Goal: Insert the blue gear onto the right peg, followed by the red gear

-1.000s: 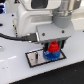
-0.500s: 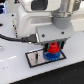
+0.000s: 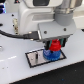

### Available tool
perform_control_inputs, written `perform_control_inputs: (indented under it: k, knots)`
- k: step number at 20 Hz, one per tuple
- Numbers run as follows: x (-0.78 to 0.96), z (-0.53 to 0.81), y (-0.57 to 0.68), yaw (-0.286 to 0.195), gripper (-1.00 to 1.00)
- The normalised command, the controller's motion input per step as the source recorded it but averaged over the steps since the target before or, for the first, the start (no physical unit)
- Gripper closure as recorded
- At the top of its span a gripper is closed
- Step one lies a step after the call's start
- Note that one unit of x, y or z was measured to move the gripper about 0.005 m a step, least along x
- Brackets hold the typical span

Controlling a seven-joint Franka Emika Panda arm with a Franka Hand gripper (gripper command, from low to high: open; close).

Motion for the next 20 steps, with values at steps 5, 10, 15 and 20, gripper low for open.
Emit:
perform_control_inputs:
  k: [5,10,15,20]
  knots:
    - [0.17,0.01,-0.06,0.0,1.0]
    - [0.23,-0.17,-0.15,0.0,1.0]
    - [0.2,-0.09,-0.05,0.0,1.0]
    - [0.05,-0.01,-0.02,0.0,1.0]
